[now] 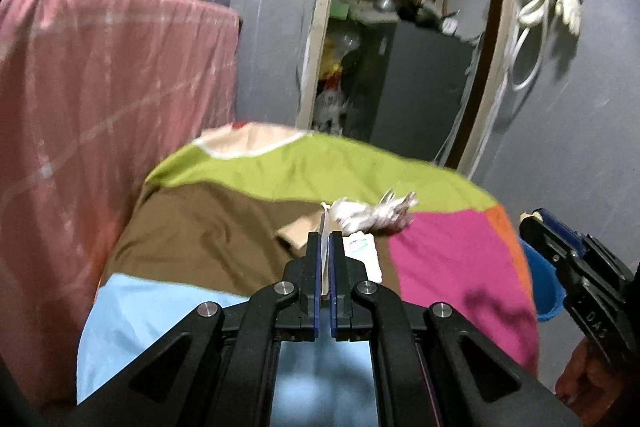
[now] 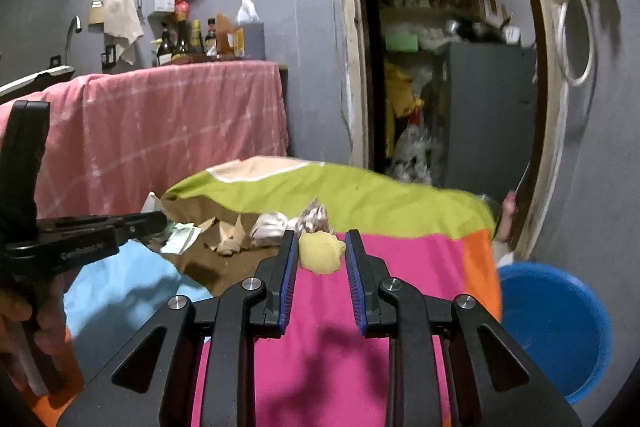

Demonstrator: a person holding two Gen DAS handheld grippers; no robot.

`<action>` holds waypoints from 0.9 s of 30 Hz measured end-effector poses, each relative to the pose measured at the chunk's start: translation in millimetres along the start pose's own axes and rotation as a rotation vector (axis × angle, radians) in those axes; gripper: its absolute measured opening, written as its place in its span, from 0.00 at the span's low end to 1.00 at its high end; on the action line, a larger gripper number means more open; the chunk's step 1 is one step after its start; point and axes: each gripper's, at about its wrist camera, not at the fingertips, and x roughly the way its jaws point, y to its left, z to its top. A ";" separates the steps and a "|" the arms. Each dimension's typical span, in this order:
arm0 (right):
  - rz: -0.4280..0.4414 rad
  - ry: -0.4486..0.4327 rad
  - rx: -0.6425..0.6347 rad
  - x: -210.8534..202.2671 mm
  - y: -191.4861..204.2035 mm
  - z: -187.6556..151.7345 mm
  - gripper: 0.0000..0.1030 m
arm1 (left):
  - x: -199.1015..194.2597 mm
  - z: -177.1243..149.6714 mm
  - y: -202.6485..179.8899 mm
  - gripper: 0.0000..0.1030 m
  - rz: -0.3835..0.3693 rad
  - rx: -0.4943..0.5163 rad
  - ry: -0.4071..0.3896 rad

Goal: Collect trash
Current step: 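Carry both items over the blue bucket and open both tools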

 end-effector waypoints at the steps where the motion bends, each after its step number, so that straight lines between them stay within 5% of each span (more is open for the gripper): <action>1: -0.014 -0.038 -0.014 -9.4 1.9 5.6 0.21 | -4.7 2.7 -3.5 0.02 -0.013 0.000 -0.027; 14: -0.190 -0.303 -0.059 -105.3 -27.3 59.8 0.21 | -51.6 53.2 -84.6 0.02 -0.208 0.018 -0.330; 22: -0.355 -0.373 -0.054 -150.2 -73.7 61.2 0.21 | -55.7 60.0 -155.5 0.02 -0.338 0.061 -0.438; 27: -0.422 -0.366 -0.037 -164.0 -101.6 50.0 0.21 | -42.2 52.6 -201.2 0.02 -0.397 0.095 -0.431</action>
